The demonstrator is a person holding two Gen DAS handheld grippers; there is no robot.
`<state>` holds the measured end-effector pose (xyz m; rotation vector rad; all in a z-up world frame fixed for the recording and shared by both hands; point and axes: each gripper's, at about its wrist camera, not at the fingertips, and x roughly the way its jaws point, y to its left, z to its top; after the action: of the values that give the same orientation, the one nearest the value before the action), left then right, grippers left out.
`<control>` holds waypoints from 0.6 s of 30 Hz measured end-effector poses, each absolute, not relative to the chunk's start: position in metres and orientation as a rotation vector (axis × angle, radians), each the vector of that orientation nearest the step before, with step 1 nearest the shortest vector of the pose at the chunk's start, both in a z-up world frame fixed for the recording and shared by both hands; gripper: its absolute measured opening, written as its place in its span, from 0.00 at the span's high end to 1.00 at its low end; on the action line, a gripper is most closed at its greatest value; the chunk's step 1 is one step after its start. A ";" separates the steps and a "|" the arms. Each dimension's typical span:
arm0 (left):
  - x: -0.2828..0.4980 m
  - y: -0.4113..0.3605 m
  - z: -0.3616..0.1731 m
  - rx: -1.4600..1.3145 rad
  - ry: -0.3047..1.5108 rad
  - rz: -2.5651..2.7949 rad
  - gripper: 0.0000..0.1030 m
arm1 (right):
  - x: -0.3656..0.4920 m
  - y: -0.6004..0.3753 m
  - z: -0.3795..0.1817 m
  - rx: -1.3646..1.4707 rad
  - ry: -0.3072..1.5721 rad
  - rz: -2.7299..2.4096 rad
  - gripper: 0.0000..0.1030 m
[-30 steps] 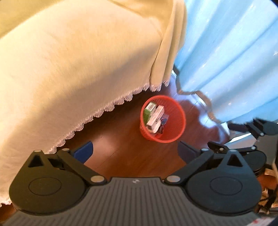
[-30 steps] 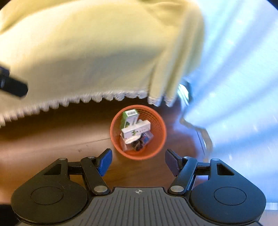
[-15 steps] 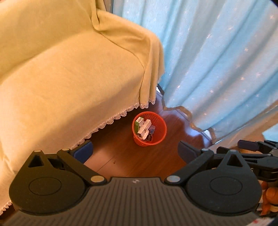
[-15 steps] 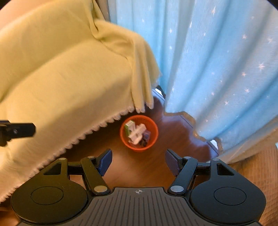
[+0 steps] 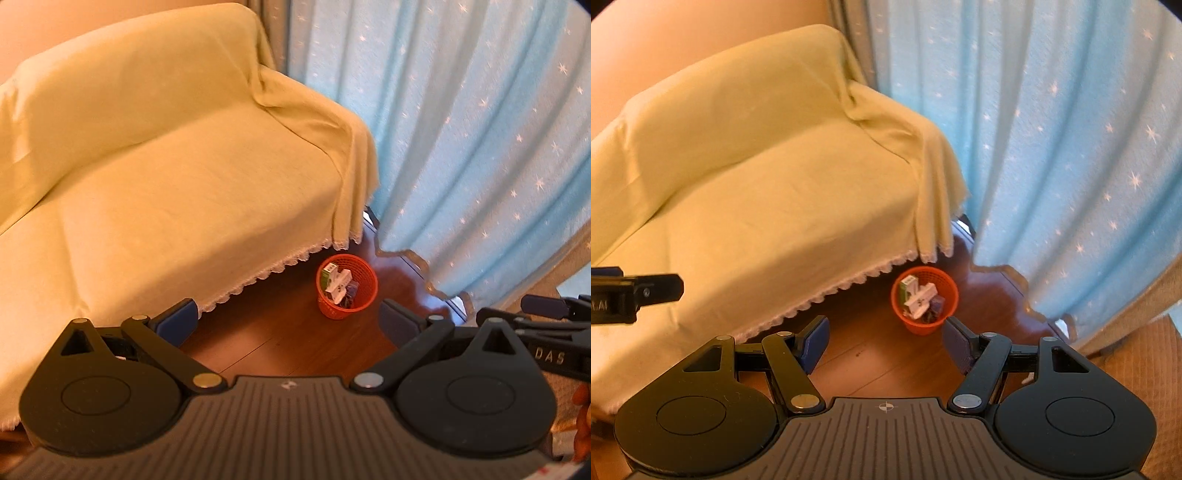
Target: Organize objects
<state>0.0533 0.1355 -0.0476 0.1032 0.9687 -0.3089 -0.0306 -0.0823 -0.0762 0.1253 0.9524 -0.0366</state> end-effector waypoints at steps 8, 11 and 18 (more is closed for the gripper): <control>0.001 0.134 -0.032 0.065 0.969 -0.227 0.01 | -0.068 -0.092 -0.068 0.072 0.942 0.054 0.37; -0.011 0.132 -0.029 0.080 0.962 -0.226 0.01 | -0.081 -0.094 -0.064 0.066 0.933 0.054 0.37; -0.019 0.137 -0.018 0.090 0.942 -0.244 0.01 | -0.094 -0.093 -0.052 0.096 0.901 0.008 0.37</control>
<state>-0.0190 0.1371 -0.0185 0.0902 0.9416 -0.2445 -0.0937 -0.0932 -0.0519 0.0959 0.9013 0.0083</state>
